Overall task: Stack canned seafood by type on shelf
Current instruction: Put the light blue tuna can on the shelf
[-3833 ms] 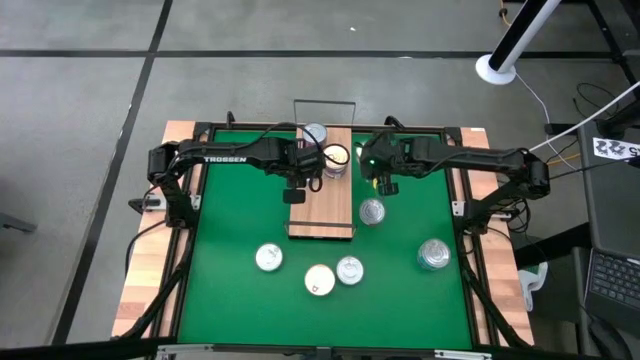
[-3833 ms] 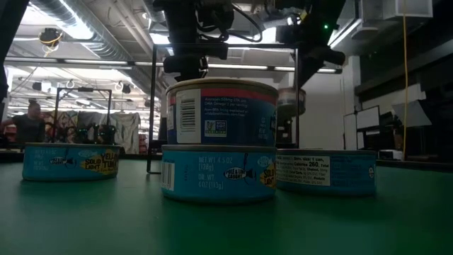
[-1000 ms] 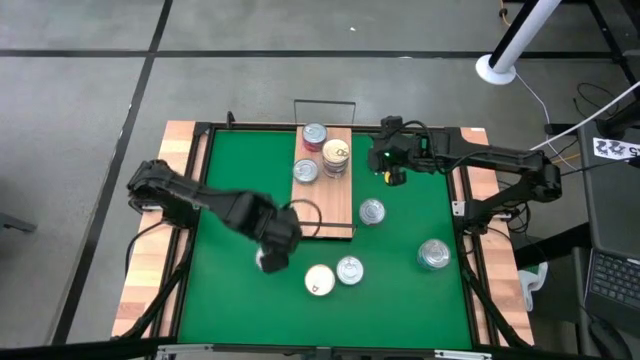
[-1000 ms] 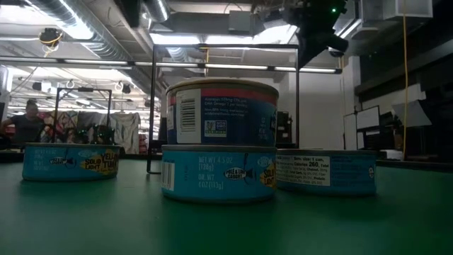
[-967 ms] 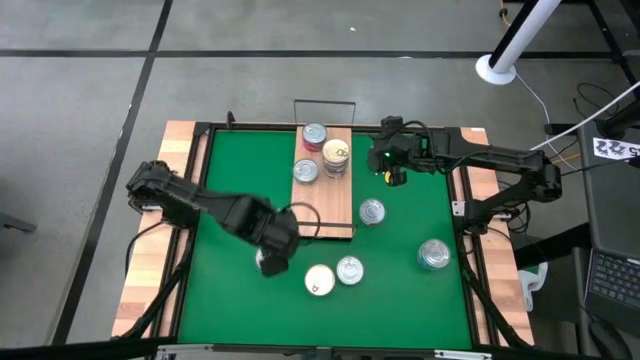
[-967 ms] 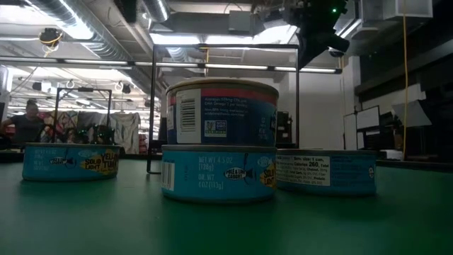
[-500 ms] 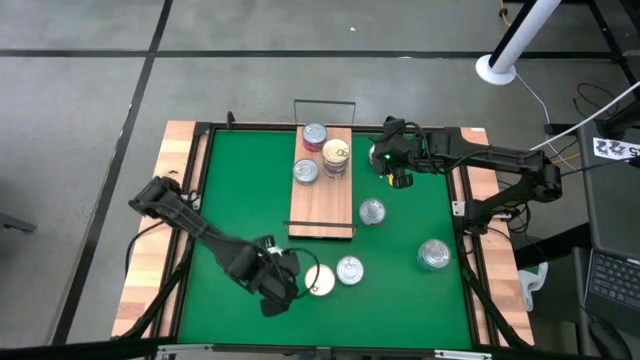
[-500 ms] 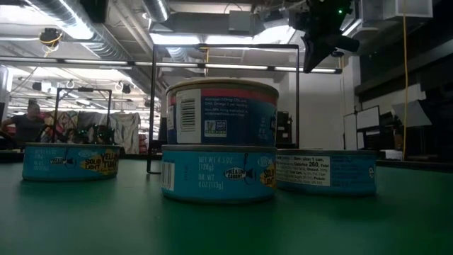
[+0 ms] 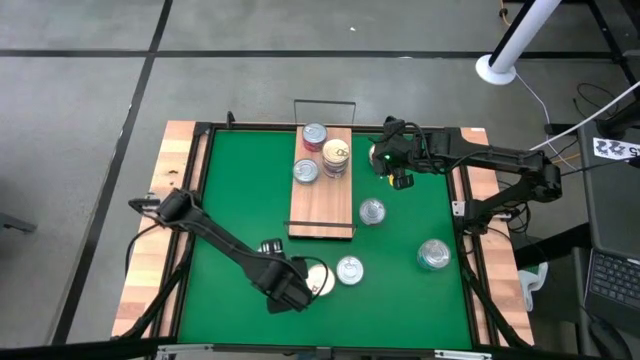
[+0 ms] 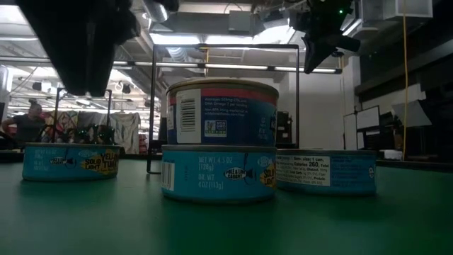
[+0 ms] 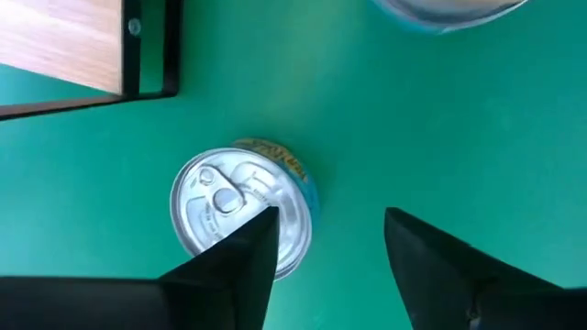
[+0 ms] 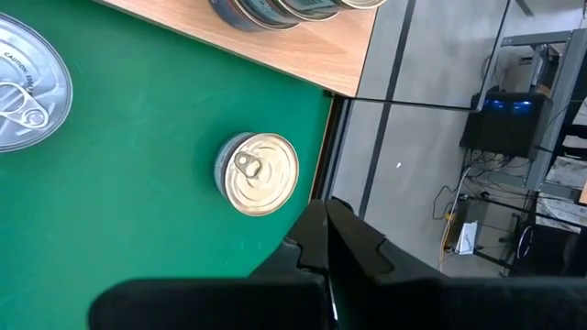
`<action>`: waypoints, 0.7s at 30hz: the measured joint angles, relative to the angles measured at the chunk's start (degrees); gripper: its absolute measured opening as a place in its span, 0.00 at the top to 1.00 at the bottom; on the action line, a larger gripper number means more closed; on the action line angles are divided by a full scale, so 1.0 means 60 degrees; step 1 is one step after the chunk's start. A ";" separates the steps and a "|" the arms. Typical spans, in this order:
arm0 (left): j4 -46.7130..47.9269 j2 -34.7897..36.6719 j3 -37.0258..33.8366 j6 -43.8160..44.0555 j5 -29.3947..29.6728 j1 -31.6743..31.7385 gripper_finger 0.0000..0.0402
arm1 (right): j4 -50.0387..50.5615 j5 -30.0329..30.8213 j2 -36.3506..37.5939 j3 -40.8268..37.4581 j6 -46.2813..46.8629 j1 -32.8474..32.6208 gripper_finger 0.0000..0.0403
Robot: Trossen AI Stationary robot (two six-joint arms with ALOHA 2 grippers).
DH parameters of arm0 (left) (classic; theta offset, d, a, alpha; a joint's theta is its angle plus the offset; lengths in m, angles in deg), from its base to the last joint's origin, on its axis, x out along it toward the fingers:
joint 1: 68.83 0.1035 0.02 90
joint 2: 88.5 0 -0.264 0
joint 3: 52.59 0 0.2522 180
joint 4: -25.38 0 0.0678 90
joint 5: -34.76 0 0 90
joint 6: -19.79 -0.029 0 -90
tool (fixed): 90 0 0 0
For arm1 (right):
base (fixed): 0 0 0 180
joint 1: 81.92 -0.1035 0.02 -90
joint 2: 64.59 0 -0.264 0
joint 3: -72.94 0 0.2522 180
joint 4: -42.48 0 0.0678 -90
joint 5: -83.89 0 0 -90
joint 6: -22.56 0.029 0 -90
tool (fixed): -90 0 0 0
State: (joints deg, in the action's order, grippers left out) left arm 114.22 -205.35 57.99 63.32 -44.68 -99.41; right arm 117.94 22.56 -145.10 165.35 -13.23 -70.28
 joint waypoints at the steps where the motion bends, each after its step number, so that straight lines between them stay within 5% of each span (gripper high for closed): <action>1: 0.0011 -0.0055 0.0000 -0.0023 -0.0005 0.0000 0.51 | 0.0003 -0.0002 0.0000 0.0000 -0.0002 0.0000 0.99; 21: -0.0933 -0.0137 -0.2174 0.1193 0.0134 -0.0031 0.58 | 0.0334 -0.0066 -0.0004 0.0004 0.0170 0.0000 0.99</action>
State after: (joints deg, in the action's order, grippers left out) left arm 108.62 -206.18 44.95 70.48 -43.87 -99.60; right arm 119.95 22.16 -145.12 165.37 -12.22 -70.28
